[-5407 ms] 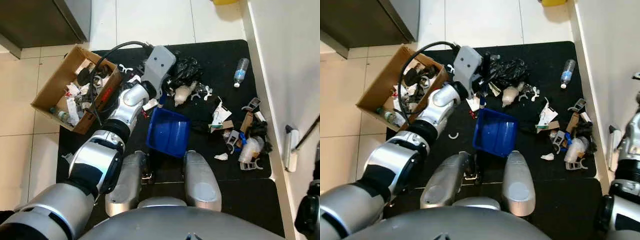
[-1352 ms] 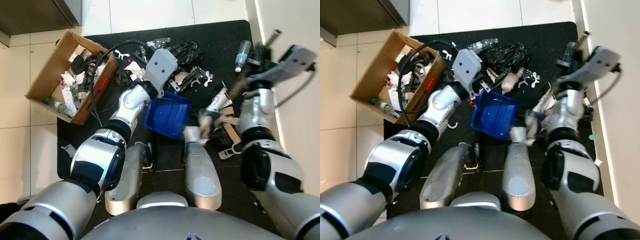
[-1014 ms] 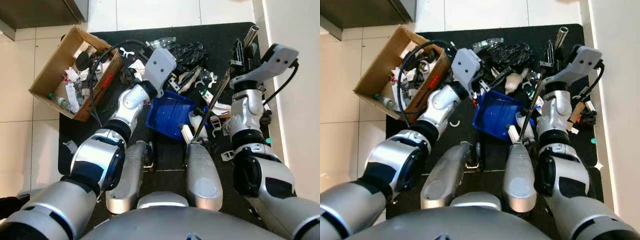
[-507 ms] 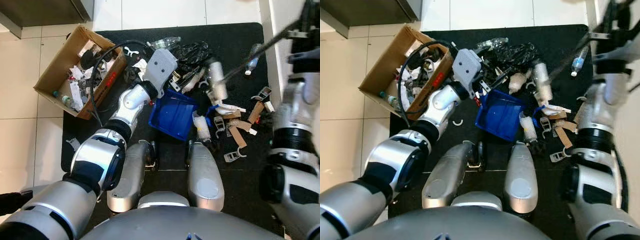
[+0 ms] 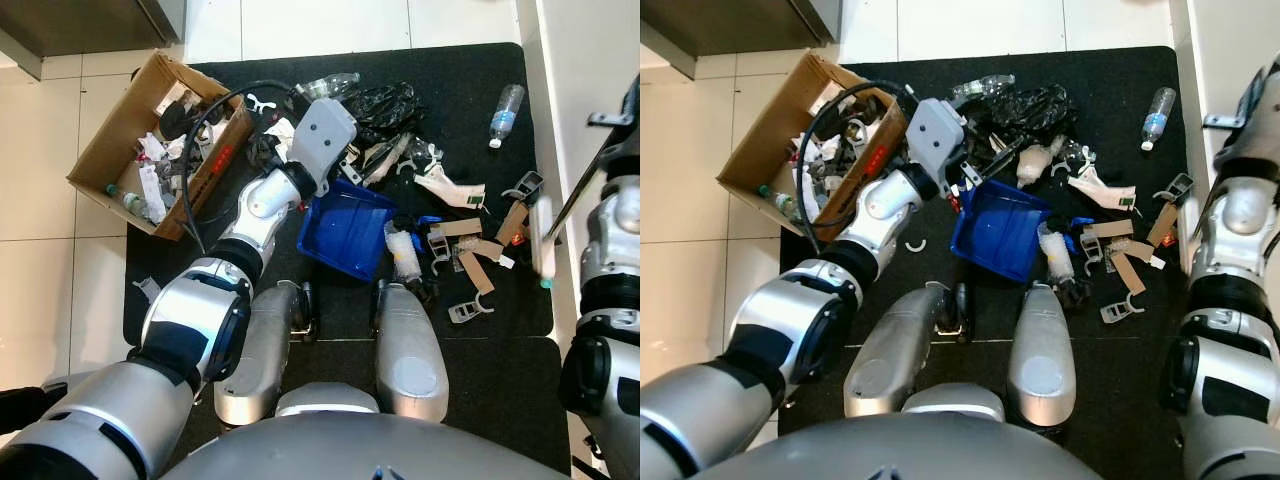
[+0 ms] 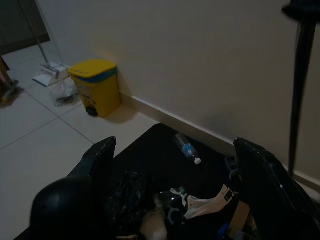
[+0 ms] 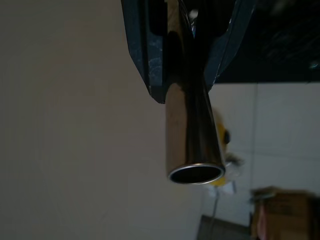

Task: Sweep floor

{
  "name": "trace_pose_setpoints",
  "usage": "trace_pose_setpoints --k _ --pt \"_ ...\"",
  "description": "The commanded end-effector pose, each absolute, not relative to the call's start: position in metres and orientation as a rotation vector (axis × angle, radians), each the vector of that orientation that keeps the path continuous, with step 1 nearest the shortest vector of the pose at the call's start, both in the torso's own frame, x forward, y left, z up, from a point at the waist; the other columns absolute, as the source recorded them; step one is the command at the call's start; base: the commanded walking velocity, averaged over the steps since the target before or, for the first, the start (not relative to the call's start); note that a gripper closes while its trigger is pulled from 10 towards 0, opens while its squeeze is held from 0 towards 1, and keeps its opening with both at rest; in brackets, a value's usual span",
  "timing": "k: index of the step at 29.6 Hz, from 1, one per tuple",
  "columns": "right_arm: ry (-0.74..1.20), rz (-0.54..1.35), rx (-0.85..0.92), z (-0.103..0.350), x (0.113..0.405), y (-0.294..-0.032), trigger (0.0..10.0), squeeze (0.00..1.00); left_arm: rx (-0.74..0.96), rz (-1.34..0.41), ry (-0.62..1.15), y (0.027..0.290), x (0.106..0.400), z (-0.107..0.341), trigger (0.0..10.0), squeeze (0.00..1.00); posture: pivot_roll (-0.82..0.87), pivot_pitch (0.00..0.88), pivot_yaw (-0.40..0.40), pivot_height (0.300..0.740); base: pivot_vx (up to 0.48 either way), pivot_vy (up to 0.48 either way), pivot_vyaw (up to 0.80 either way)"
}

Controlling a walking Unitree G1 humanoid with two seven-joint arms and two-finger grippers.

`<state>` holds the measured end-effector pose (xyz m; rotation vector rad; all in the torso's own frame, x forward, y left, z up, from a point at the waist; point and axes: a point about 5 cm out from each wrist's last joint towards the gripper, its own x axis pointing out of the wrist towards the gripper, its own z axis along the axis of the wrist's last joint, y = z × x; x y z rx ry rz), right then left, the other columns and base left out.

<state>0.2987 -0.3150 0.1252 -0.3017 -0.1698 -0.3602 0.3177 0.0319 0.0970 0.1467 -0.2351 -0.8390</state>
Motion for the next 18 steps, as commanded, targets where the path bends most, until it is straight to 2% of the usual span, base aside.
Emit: trace_pose_setpoints --k 1,7,11,16,18 --pt "-0.132 -0.344 -0.258 0.108 0.294 -0.311 10.0 0.00 0.129 -0.864 -0.205 0.026 0.310 0.088 10.0 0.59 -0.07 0.257 0.094 0.740 0.000 0.000 0.00" --pt "-0.047 -0.366 -0.134 0.068 0.289 -0.281 10.0 0.00 0.132 -0.866 -0.214 0.027 0.310 0.089 10.0 0.60 -0.03 0.271 0.111 0.740 0.000 0.000 0.00" --pt "-0.034 -0.375 -0.102 0.063 0.290 -0.277 10.0 0.00 0.134 -0.867 -0.216 0.029 0.310 0.089 10.0 0.60 -0.01 0.274 0.116 0.740 0.000 0.000 0.00" --pt "-0.044 -0.442 0.281 0.055 0.295 -0.268 10.0 0.00 0.143 -0.866 -0.214 0.033 0.310 0.088 10.0 0.60 0.00 0.266 0.116 0.740 0.000 0.000 0.00" --pt "-0.057 -0.442 0.319 0.055 0.297 -0.266 10.0 0.00 0.143 -0.866 -0.214 0.033 0.310 0.088 10.0 0.60 0.00 0.266 0.116 0.740 0.000 0.000 0.00"
